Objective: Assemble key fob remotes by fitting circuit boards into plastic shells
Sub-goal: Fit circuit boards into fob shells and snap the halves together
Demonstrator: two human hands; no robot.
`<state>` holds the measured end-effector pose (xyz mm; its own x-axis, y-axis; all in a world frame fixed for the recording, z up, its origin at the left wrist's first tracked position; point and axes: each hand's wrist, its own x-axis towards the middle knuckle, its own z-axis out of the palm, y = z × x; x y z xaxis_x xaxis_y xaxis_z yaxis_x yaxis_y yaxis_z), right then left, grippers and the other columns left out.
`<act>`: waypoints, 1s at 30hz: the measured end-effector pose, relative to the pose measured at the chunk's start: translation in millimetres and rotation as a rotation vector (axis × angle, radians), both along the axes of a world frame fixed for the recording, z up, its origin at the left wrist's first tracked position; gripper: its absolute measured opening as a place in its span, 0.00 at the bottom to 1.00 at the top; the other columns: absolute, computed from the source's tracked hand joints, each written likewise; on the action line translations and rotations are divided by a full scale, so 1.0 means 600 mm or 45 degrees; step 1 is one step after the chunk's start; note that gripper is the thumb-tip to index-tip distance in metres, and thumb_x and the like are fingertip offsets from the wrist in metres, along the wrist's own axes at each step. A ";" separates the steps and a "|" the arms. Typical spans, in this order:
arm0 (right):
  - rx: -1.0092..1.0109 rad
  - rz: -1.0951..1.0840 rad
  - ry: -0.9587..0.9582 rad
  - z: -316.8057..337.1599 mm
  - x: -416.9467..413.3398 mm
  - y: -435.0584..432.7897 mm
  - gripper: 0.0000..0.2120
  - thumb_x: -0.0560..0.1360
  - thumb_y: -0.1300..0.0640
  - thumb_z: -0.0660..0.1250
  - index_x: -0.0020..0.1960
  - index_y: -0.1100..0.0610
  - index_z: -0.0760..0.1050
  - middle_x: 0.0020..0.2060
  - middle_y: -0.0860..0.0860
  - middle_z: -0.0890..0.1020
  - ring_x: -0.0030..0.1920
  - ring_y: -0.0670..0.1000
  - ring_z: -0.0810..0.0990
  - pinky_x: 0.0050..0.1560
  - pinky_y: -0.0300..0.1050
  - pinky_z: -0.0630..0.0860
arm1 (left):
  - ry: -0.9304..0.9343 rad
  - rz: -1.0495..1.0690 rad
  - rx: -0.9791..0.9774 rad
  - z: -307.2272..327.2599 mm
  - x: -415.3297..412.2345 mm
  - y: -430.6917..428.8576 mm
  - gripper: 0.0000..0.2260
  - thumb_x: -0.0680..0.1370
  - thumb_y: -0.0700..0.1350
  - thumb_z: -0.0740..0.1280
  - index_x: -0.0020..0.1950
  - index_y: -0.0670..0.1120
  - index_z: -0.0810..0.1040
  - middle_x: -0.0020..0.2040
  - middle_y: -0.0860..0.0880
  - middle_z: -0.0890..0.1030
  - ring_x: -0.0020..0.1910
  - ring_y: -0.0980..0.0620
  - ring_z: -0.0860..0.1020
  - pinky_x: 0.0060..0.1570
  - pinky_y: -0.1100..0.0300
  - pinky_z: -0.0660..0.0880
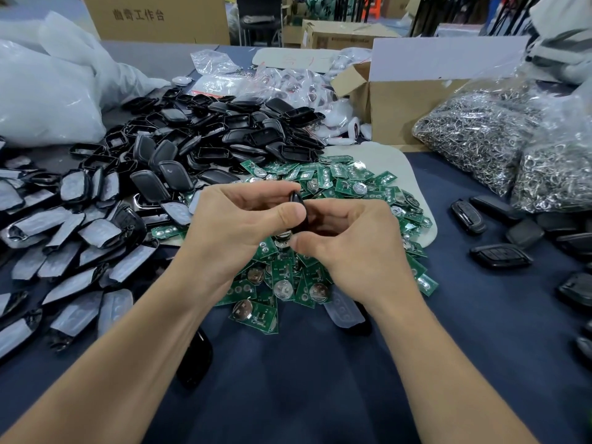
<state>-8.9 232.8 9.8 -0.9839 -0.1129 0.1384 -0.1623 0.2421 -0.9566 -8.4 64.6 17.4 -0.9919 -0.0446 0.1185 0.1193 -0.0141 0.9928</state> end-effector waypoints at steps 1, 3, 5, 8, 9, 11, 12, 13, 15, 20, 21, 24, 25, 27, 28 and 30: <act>0.047 -0.026 0.049 0.000 0.003 -0.003 0.19 0.65 0.61 0.81 0.52 0.43 0.87 0.39 0.41 0.88 0.41 0.44 0.87 0.47 0.48 0.85 | -0.002 0.038 -0.021 0.001 0.001 0.003 0.13 0.65 0.46 0.81 0.50 0.50 0.90 0.46 0.45 0.88 0.49 0.47 0.87 0.51 0.56 0.84; 0.164 -0.075 0.180 0.000 0.010 -0.011 0.22 0.65 0.60 0.80 0.51 0.37 0.82 0.39 0.40 0.87 0.40 0.43 0.86 0.45 0.44 0.83 | -0.005 0.105 -0.040 0.002 0.001 0.007 0.08 0.70 0.39 0.81 0.46 0.50 0.90 0.43 0.46 0.88 0.46 0.48 0.87 0.48 0.56 0.85; 0.259 -0.137 0.297 -0.001 0.014 -0.019 0.27 0.65 0.57 0.79 0.56 0.34 0.77 0.44 0.37 0.85 0.42 0.43 0.84 0.45 0.42 0.81 | -0.008 0.144 -0.051 0.004 0.001 0.008 0.11 0.72 0.34 0.78 0.43 0.51 0.90 0.41 0.47 0.88 0.42 0.52 0.87 0.43 0.61 0.83; 0.366 -0.227 0.406 -0.004 0.014 -0.026 0.32 0.65 0.55 0.78 0.64 0.33 0.71 0.50 0.32 0.81 0.46 0.42 0.82 0.47 0.38 0.80 | -0.009 0.147 -0.013 0.010 0.001 0.006 0.14 0.72 0.31 0.76 0.41 0.51 0.90 0.40 0.47 0.88 0.41 0.53 0.86 0.42 0.63 0.82; 0.386 -0.230 0.422 -0.005 0.014 -0.027 0.32 0.66 0.54 0.77 0.64 0.33 0.71 0.51 0.31 0.80 0.47 0.42 0.81 0.47 0.37 0.79 | -0.009 0.135 0.010 0.011 0.001 0.005 0.14 0.72 0.31 0.76 0.41 0.51 0.90 0.41 0.47 0.88 0.41 0.53 0.86 0.42 0.63 0.82; 0.359 -0.211 0.403 -0.005 0.014 -0.026 0.28 0.67 0.55 0.77 0.62 0.34 0.75 0.50 0.31 0.82 0.47 0.40 0.82 0.47 0.36 0.79 | -0.013 0.105 0.057 0.014 0.001 0.002 0.13 0.72 0.30 0.75 0.42 0.49 0.90 0.41 0.46 0.88 0.42 0.53 0.86 0.42 0.63 0.81; 0.284 -0.192 0.361 -0.004 0.013 -0.025 0.26 0.67 0.56 0.78 0.60 0.36 0.78 0.47 0.32 0.84 0.47 0.39 0.83 0.49 0.36 0.80 | -0.026 0.086 0.092 0.015 0.001 -0.001 0.12 0.71 0.31 0.75 0.43 0.48 0.90 0.42 0.45 0.88 0.42 0.52 0.86 0.42 0.63 0.81; 0.172 -0.164 0.302 -0.003 0.010 -0.022 0.22 0.67 0.58 0.79 0.57 0.40 0.83 0.44 0.33 0.85 0.47 0.39 0.85 0.50 0.36 0.81 | -0.044 0.060 0.139 0.017 0.000 -0.004 0.10 0.69 0.32 0.76 0.43 0.46 0.90 0.42 0.44 0.88 0.42 0.51 0.87 0.42 0.62 0.82; -0.068 -0.090 0.166 0.000 0.002 -0.015 0.16 0.69 0.61 0.79 0.52 0.46 0.87 0.41 0.38 0.88 0.45 0.42 0.87 0.50 0.39 0.83 | -0.075 -0.005 0.219 0.019 -0.002 -0.011 0.09 0.65 0.37 0.76 0.44 0.44 0.89 0.44 0.41 0.88 0.44 0.47 0.87 0.44 0.60 0.83; -0.295 -0.050 0.095 0.002 -0.004 -0.004 0.13 0.69 0.67 0.78 0.44 0.49 0.87 0.37 0.48 0.88 0.40 0.50 0.88 0.45 0.43 0.84 | -0.016 -0.126 0.088 0.017 -0.002 -0.021 0.12 0.65 0.38 0.76 0.47 0.45 0.89 0.45 0.43 0.88 0.46 0.48 0.86 0.51 0.61 0.81; -0.288 -0.074 0.099 0.001 -0.004 -0.004 0.13 0.69 0.68 0.78 0.43 0.49 0.87 0.37 0.48 0.88 0.39 0.50 0.88 0.44 0.43 0.84 | -0.001 -0.131 0.043 0.016 -0.002 -0.020 0.13 0.65 0.39 0.76 0.48 0.45 0.89 0.45 0.43 0.88 0.46 0.49 0.86 0.51 0.62 0.80; -0.262 -0.130 0.127 -0.002 -0.005 -0.004 0.14 0.69 0.67 0.78 0.44 0.49 0.87 0.37 0.46 0.88 0.39 0.48 0.88 0.43 0.40 0.83 | 0.011 -0.126 -0.035 0.012 -0.001 -0.015 0.14 0.66 0.41 0.78 0.51 0.46 0.89 0.46 0.44 0.89 0.46 0.50 0.86 0.50 0.64 0.80; -0.242 -0.138 0.144 -0.002 -0.005 -0.003 0.14 0.69 0.67 0.79 0.44 0.48 0.87 0.37 0.45 0.88 0.40 0.47 0.88 0.43 0.41 0.84 | 0.015 -0.116 -0.056 0.011 0.000 -0.013 0.13 0.67 0.42 0.78 0.50 0.46 0.89 0.46 0.44 0.89 0.45 0.51 0.86 0.49 0.64 0.80; -0.187 -0.148 0.181 -0.001 -0.004 -0.004 0.13 0.69 0.65 0.79 0.45 0.47 0.87 0.38 0.44 0.88 0.41 0.47 0.88 0.45 0.45 0.85 | 0.018 -0.083 -0.074 0.011 0.001 -0.009 0.10 0.69 0.43 0.78 0.49 0.47 0.90 0.44 0.44 0.88 0.43 0.50 0.85 0.48 0.63 0.80; -0.161 -0.154 0.196 0.000 -0.003 -0.004 0.13 0.69 0.65 0.79 0.45 0.47 0.87 0.39 0.43 0.88 0.41 0.46 0.88 0.46 0.47 0.85 | 0.023 -0.065 -0.065 0.011 0.000 -0.007 0.09 0.69 0.42 0.78 0.48 0.47 0.90 0.43 0.44 0.88 0.43 0.50 0.85 0.47 0.63 0.80; -0.136 -0.171 0.216 0.000 -0.002 -0.004 0.13 0.69 0.64 0.79 0.46 0.47 0.88 0.39 0.42 0.88 0.42 0.46 0.88 0.46 0.47 0.85 | 0.040 -0.023 -0.048 0.012 0.001 -0.003 0.08 0.70 0.39 0.78 0.47 0.48 0.90 0.43 0.45 0.88 0.44 0.49 0.86 0.48 0.63 0.80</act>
<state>-9.9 230.5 9.8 -0.9507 0.0416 0.3072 -0.2961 0.1713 -0.9397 -7.9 63.0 24.5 -0.9884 -0.0219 0.1506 0.1501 0.0209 0.9884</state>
